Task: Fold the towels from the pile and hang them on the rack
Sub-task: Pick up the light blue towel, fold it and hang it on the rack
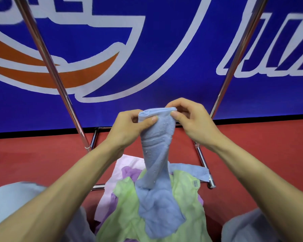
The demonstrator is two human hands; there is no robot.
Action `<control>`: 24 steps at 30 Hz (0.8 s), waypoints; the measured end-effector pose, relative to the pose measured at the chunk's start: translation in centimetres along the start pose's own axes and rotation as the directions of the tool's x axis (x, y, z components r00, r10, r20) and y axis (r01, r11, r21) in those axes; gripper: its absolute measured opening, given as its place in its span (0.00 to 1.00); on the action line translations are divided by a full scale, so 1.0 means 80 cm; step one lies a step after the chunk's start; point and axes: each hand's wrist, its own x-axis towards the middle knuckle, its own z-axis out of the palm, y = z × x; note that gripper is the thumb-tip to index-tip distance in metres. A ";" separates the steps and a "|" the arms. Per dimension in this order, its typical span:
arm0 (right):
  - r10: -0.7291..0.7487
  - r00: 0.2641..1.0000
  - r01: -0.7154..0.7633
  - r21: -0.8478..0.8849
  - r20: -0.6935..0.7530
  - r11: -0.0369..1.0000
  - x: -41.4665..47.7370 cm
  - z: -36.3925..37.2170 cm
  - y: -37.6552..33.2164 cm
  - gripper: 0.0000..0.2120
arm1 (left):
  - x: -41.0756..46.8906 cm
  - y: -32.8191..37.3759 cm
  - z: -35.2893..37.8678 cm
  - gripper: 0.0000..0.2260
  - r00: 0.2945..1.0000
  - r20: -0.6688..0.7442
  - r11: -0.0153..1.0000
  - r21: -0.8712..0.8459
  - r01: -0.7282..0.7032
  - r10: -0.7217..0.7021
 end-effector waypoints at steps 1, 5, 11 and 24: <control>0.009 1.000 -0.009 0.029 -0.017 1.000 0.001 0.000 -0.001 0.09 | -0.001 0.002 0.002 0.09 1.000 -0.020 0.999 -0.042 -0.005 0.004; 0.054 0.995 -0.041 0.159 -0.081 0.986 0.004 0.001 -0.005 0.10 | -0.005 0.006 0.012 0.06 0.996 -0.075 0.988 -0.147 -0.055 0.044; 0.236 0.971 -0.228 0.392 0.028 0.891 0.006 0.010 0.005 0.13 | -0.004 0.007 0.017 0.09 0.959 -0.184 0.973 -0.043 -0.226 0.214; 0.211 0.976 -0.173 0.416 -0.047 0.893 0.004 0.004 -0.031 0.08 | -0.009 0.067 0.005 0.12 0.910 -0.220 0.936 0.109 -0.335 0.352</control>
